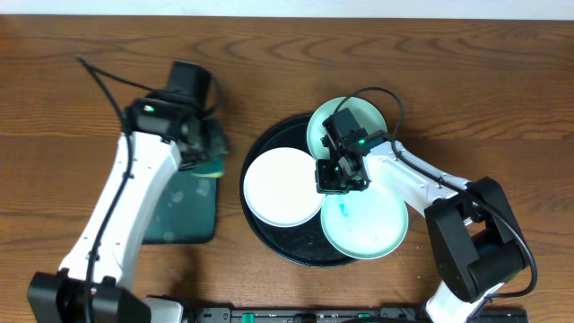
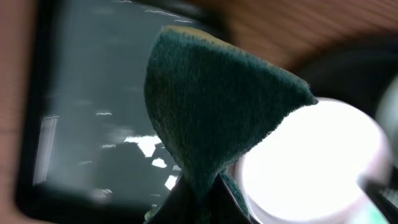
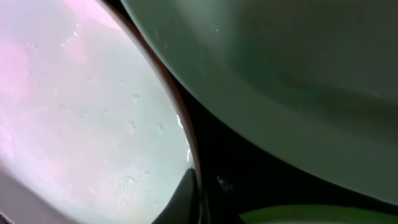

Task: Clean dirty plates on tray and stack at the side
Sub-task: 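Return the sponge to the basin with the left gripper and release, then lift the white plate off the tray with the right gripper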

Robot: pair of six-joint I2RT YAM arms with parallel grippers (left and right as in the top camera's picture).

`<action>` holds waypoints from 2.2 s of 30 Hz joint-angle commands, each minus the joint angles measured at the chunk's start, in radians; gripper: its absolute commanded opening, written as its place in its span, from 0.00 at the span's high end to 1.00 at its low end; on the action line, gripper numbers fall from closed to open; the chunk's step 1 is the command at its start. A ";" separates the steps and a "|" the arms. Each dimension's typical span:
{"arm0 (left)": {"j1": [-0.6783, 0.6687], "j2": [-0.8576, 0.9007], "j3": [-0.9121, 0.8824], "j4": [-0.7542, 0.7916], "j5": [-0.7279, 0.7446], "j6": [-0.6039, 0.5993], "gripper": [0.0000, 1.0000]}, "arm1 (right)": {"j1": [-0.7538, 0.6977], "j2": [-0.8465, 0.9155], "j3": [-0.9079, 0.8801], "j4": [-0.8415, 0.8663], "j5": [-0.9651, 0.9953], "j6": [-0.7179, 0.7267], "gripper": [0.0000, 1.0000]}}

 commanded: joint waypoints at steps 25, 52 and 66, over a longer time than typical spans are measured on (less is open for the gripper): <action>0.101 0.381 -0.079 0.057 -0.131 -0.019 0.38 | -0.004 0.010 -0.008 -0.002 0.044 -0.022 0.99; 0.098 -0.340 -0.079 -0.069 -0.111 -0.019 0.21 | -0.013 -0.153 0.000 0.007 -0.154 -0.005 0.98; 0.098 -0.335 -0.079 -0.069 -0.033 -0.019 0.18 | -0.166 -0.314 0.000 -0.307 -0.456 0.047 0.98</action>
